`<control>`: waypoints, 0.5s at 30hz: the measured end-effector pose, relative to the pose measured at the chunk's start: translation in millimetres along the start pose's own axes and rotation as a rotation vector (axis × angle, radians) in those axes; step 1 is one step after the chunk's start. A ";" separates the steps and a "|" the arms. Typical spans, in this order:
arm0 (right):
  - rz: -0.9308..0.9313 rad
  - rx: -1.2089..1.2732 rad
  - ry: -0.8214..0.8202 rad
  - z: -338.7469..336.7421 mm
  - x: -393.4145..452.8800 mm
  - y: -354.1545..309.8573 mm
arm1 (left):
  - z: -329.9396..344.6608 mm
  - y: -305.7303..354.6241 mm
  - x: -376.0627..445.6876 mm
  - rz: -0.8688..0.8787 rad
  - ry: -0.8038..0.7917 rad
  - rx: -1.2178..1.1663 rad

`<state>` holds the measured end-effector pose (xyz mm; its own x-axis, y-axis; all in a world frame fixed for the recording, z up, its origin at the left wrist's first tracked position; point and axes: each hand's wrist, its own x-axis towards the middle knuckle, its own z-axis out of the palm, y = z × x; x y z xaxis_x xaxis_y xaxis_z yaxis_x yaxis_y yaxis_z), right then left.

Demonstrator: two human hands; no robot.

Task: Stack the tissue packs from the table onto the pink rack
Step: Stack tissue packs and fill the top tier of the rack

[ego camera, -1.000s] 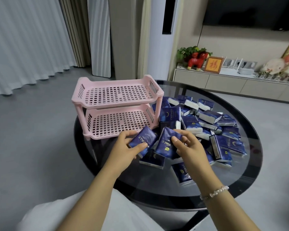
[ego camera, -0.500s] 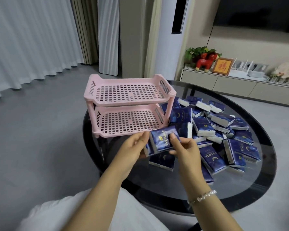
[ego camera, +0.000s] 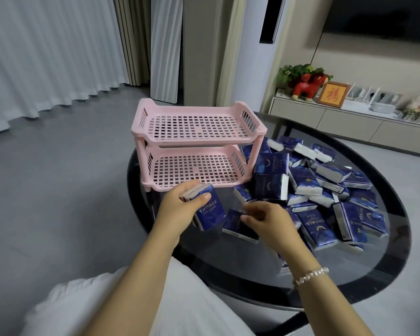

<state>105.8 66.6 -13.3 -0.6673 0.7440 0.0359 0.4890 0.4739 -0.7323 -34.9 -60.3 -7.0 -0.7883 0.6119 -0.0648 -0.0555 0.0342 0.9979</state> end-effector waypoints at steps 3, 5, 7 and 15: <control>-0.045 -0.194 -0.084 0.2 1.8 -4.1 | -1.1 1.5 -0.5 0.001 0.044 0.010; -0.098 -0.284 -0.149 2.4 2.9 -6.3 | -1.4 1.9 -2.1 0.009 0.050 0.067; -0.110 -0.348 -0.186 4.1 3.9 -7.8 | -2.2 0.6 -1.9 0.018 0.044 0.100; -0.118 -0.439 -0.154 6.5 0.7 -13.7 | -2.8 -3.6 -0.3 0.025 -0.015 0.159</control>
<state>95.0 57.6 -7.7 -0.7919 0.6102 -0.0242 0.5737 0.7298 -0.3720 -36.2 -62.8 -10.5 -0.7790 0.6257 -0.0407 0.0629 0.1427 0.9878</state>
